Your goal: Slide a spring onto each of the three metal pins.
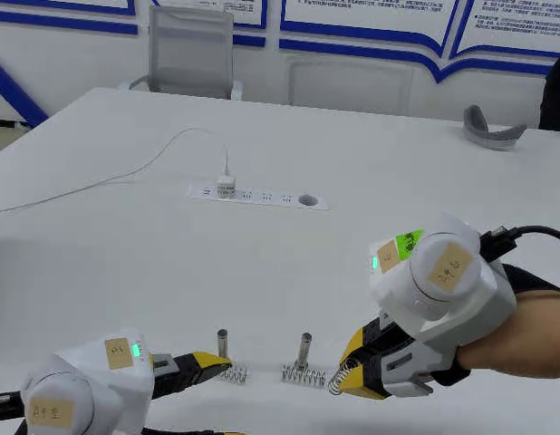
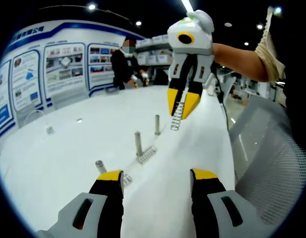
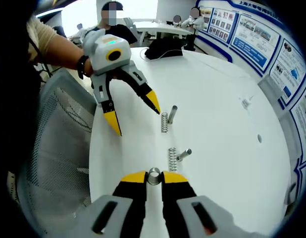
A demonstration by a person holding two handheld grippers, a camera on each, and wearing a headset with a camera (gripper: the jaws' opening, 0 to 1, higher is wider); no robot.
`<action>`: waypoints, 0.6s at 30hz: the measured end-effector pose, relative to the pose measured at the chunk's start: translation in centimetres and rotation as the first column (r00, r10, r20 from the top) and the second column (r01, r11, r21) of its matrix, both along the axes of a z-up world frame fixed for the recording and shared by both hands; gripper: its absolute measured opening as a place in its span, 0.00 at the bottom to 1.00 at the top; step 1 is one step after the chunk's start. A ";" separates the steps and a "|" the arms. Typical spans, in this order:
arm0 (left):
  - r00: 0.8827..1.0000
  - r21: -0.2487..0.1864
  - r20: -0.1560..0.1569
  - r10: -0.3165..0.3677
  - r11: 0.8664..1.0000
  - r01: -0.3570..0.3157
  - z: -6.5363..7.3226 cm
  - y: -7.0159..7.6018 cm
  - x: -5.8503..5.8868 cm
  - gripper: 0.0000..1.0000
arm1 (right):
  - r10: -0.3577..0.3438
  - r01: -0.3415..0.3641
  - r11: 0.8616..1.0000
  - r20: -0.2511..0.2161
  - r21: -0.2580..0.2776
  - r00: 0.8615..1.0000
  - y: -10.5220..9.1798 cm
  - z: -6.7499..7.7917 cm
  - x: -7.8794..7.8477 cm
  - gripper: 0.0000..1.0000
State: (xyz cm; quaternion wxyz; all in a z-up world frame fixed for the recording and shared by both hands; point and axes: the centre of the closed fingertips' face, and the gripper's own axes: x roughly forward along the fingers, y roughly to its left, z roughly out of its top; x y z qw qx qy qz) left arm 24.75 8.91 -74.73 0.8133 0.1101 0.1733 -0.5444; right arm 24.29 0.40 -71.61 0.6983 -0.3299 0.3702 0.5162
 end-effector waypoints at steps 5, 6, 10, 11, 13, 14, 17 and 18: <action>0.999 -0.002 -0.007 0.036 0.999 -0.036 -0.2 1.0 0.4 0.58 | -0.024 0.024 1.000 0.007 0.000 1.000 -0.8 0.5 0.5 0.12; 0.999 -0.002 -0.010 0.042 0.999 -0.042 -0.3 1.2 0.5 0.58 | -0.028 0.028 1.000 0.009 0.000 1.000 -1.0 0.5 0.6 0.12; 0.998 -0.002 -0.016 0.066 0.998 -0.066 -0.4 1.8 0.8 0.60 | -0.044 0.044 0.999 0.016 -0.001 0.999 -1.6 0.9 1.0 0.12; 0.997 -0.001 -0.018 0.074 0.997 -0.074 -0.5 2.0 0.9 0.61 | -0.050 0.050 0.999 0.019 -0.002 0.999 -1.8 1.1 1.1 0.12; 0.996 -0.001 -0.020 0.082 0.997 -0.082 -0.6 2.2 1.0 0.62 | -0.058 0.058 0.998 0.023 -0.004 0.998 -2.1 1.3 1.3 0.12; 0.996 -0.001 -0.021 0.086 0.996 -0.086 -0.7 2.3 1.0 0.62 | -0.061 0.061 0.998 0.023 -0.005 0.998 -2.2 1.3 1.4 0.12; 0.995 0.000 -0.023 0.097 0.995 -0.097 -0.7 2.5 1.1 0.64 | -0.070 0.071 0.997 0.028 -0.010 0.997 -2.7 1.6 1.6 0.12; 0.995 0.000 -0.023 0.100 0.995 -0.100 -0.7 2.6 1.2 0.64 | -0.072 0.073 0.997 0.029 -0.011 0.997 -2.8 1.6 1.7 0.12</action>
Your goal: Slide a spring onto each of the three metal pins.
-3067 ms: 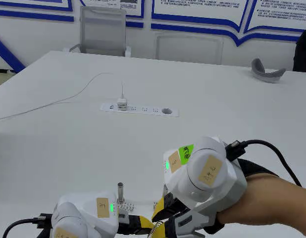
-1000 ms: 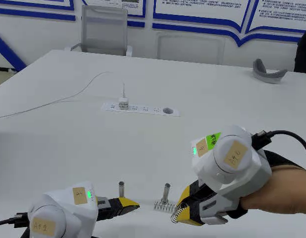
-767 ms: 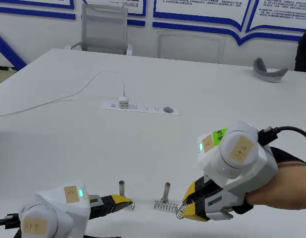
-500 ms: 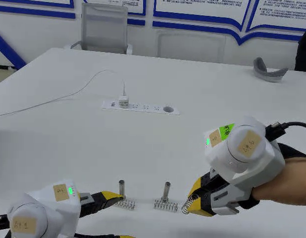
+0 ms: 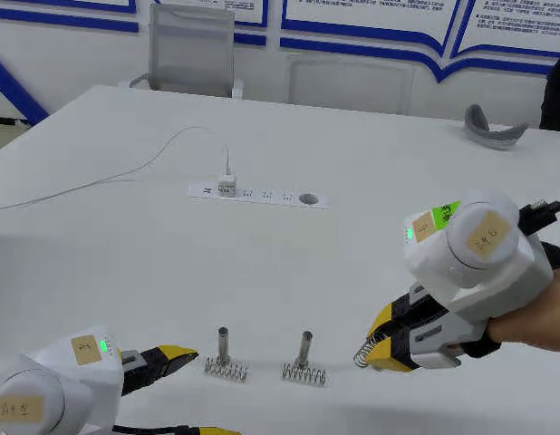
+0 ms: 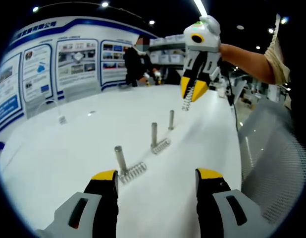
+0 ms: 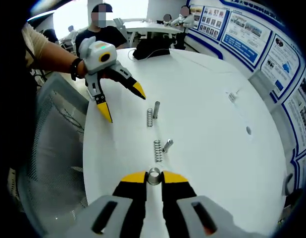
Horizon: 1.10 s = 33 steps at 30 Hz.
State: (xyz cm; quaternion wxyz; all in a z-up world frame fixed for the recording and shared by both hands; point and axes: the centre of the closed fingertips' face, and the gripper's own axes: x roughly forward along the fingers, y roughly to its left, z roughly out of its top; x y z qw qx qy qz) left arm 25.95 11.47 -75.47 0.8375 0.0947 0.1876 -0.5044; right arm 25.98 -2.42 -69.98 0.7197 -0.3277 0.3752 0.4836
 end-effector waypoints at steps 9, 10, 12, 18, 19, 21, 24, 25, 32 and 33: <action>1.000 0.001 -0.006 0.013 1.000 -0.013 -0.2 0.2 0.1 0.67 | -0.028 0.028 0.999 0.017 -0.020 0.999 -1.5 0.9 1.2 0.12; 1.000 0.000 -0.007 0.014 1.000 -0.014 -0.2 0.2 0.2 0.67 | -0.032 0.033 0.999 0.020 -0.023 0.999 -1.7 1.0 1.3 0.12; 1.000 0.001 -0.008 0.016 1.000 -0.015 -0.2 0.3 0.2 0.68 | -0.038 0.039 0.999 0.021 -0.029 0.999 -2.0 1.1 1.5 0.12; 1.000 -0.001 -0.012 0.020 1.000 -0.020 -0.2 0.4 0.2 0.68 | -0.048 0.049 0.996 0.021 -0.072 0.999 -3.0 0.8 2.1 0.12; 1.000 -0.001 -0.011 0.020 1.000 -0.020 -0.2 0.4 0.2 0.69 | -0.050 0.052 0.996 0.020 -0.076 0.999 -3.2 0.7 2.3 0.12; 1.000 -0.002 -0.011 0.021 1.000 -0.021 -0.2 0.4 0.2 0.69 | -0.057 0.059 0.994 0.020 -0.089 0.998 -3.6 0.5 2.7 0.12; 1.000 -0.002 -0.013 0.025 1.000 -0.025 -0.2 0.5 0.2 0.69 | -0.064 0.066 0.992 0.019 -0.110 0.998 -4.1 0.2 3.2 0.12; 1.000 -0.002 -0.014 0.026 1.000 -0.026 -0.2 0.5 0.2 0.69 | -0.068 0.069 0.991 0.014 -0.112 0.998 -4.3 0.1 3.3 0.12; 0.999 -0.003 -0.014 0.029 1.000 -0.029 -0.2 0.6 0.2 0.69 | -0.076 0.075 0.988 -0.007 -0.136 0.997 -4.8 -1.0 4.0 0.12; 0.999 -0.004 -0.014 0.030 1.000 -0.030 -0.2 0.6 0.2 0.69 | -0.078 0.075 0.987 -0.012 -0.139 0.997 -4.9 -1.2 4.1 0.12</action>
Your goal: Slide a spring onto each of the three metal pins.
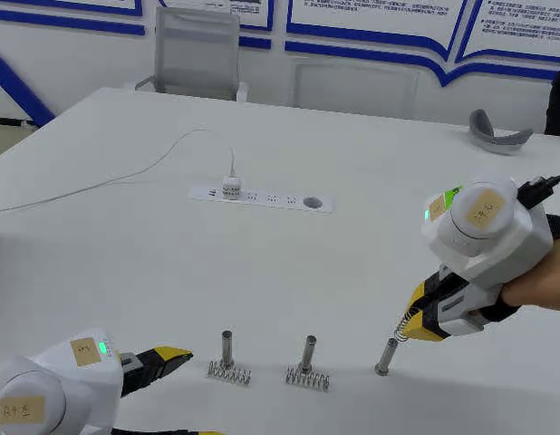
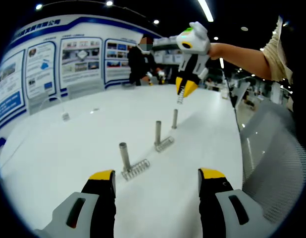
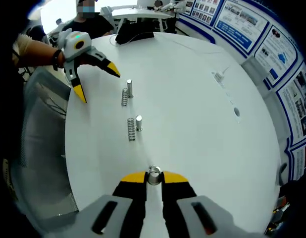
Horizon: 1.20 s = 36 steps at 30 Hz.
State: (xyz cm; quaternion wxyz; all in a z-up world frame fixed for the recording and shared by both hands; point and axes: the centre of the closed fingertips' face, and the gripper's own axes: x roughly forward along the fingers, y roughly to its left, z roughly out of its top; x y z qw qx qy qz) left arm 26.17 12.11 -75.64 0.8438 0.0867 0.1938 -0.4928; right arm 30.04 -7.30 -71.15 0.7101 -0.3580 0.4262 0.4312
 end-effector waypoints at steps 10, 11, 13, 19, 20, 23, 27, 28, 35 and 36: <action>1.000 0.001 -0.002 0.001 1.000 -0.001 -0.1 0.0 0.0 0.68 | -0.008 0.008 1.000 -0.019 -0.013 1.000 -0.3 -1.0 0.4 0.12; 1.000 0.001 -0.002 0.001 1.000 -0.001 -0.1 0.0 0.0 0.68 | -0.009 0.009 1.000 -0.020 -0.012 1.000 -0.3 -1.0 0.4 0.12; 1.000 0.002 -0.003 0.002 1.000 -0.002 -0.2 0.0 0.0 0.68 | -0.010 0.010 1.000 -0.025 -0.006 1.000 -0.2 -1.1 0.4 0.12; 1.000 0.002 -0.007 -0.001 1.000 0.001 -0.2 -0.1 0.0 0.67 | -0.010 0.010 1.000 -0.031 -0.001 0.999 -0.1 -1.3 0.5 0.12; 1.000 0.002 -0.008 -0.001 1.000 0.001 -0.2 -0.1 0.0 0.67 | -0.011 0.011 1.000 -0.033 -0.001 0.999 -0.1 -1.3 0.5 0.12; 1.000 0.002 -0.009 -0.002 1.000 0.002 -0.3 -0.1 -0.1 0.67 | -0.010 0.010 1.000 -0.039 -0.002 0.999 0.0 -1.6 0.5 0.12; 1.000 0.003 -0.011 -0.002 1.000 0.002 -0.4 0.0 -0.1 0.67 | -0.016 0.016 1.000 -0.047 0.002 0.999 -0.1 -1.8 0.6 0.12; 1.000 0.003 -0.011 -0.002 1.000 0.002 -0.4 0.0 -0.1 0.67 | -0.016 0.016 1.000 -0.048 0.002 0.999 -0.1 -1.9 0.6 0.12; 1.000 0.005 -0.011 -0.003 1.000 0.003 -0.4 0.0 -0.1 0.66 | -0.027 0.028 1.000 -0.060 0.006 0.998 -0.3 -2.5 0.7 0.12; 1.000 0.004 -0.011 -0.003 1.000 0.003 -0.4 0.0 -0.1 0.66 | -0.028 0.028 1.000 -0.061 0.006 0.998 -0.3 -2.5 0.7 0.12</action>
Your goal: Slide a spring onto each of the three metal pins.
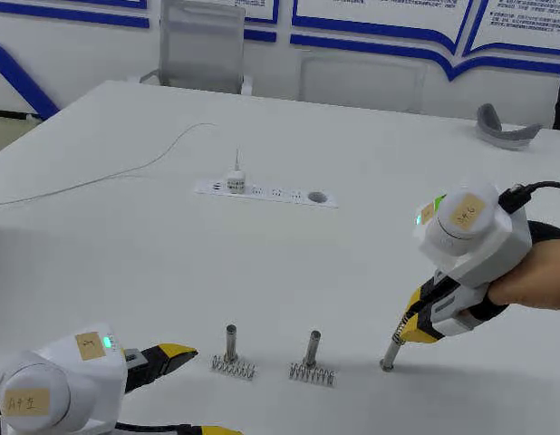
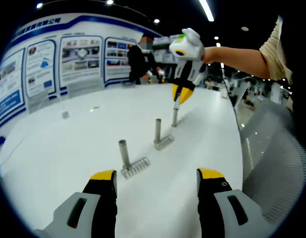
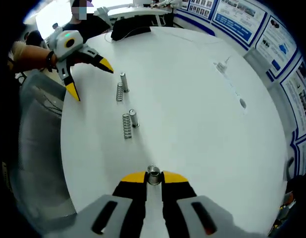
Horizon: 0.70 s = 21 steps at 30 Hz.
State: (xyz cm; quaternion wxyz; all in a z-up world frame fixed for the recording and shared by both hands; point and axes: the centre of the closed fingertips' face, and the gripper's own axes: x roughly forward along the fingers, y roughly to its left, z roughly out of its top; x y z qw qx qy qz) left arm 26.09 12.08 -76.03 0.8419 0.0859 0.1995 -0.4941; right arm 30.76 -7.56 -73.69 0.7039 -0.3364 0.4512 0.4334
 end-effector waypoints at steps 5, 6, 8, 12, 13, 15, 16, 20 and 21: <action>1.000 0.000 0.000 0.000 1.000 0.000 0.0 0.0 0.0 0.66 | -0.005 0.005 1.000 -0.006 0.002 1.000 0.1 -0.5 0.0 0.12; 1.000 0.001 -0.001 0.000 1.000 0.000 0.0 0.0 0.0 0.66 | -0.007 0.007 1.000 -0.008 0.002 1.000 0.1 -0.7 0.1 0.12; 1.000 0.002 -0.002 0.001 1.000 -0.001 0.0 0.0 0.0 0.66 | -0.007 0.007 1.000 -0.012 0.000 1.000 0.1 -1.0 0.1 0.12; 1.000 0.004 -0.003 0.000 1.000 0.000 -0.1 0.0 0.0 0.66 | -0.012 0.012 1.000 -0.022 0.001 1.000 0.1 -1.5 0.0 0.13; 1.000 0.003 -0.003 0.001 1.000 -0.001 -0.1 0.0 0.0 0.66 | -0.013 0.013 1.000 -0.022 0.001 1.000 0.1 -1.6 0.1 0.13; 1.000 0.004 -0.004 0.001 1.000 -0.001 -0.1 0.0 0.0 0.66 | -0.017 0.017 1.000 -0.026 0.000 1.000 0.0 -2.0 0.1 0.13; 1.000 0.005 -0.004 0.000 1.000 0.000 -0.1 0.0 0.0 0.66 | -0.019 0.019 1.000 -0.029 0.002 0.999 0.0 -2.1 0.1 0.13; 1.000 0.005 -0.005 0.001 1.000 -0.001 -0.2 0.0 0.0 0.66 | -0.025 0.025 1.000 -0.035 0.003 0.999 0.1 -2.5 0.1 0.13; 1.000 0.006 -0.007 0.000 1.000 0.000 -0.2 0.0 0.0 0.66 | -0.028 0.028 1.000 -0.039 0.006 0.999 0.1 -2.6 0.0 0.13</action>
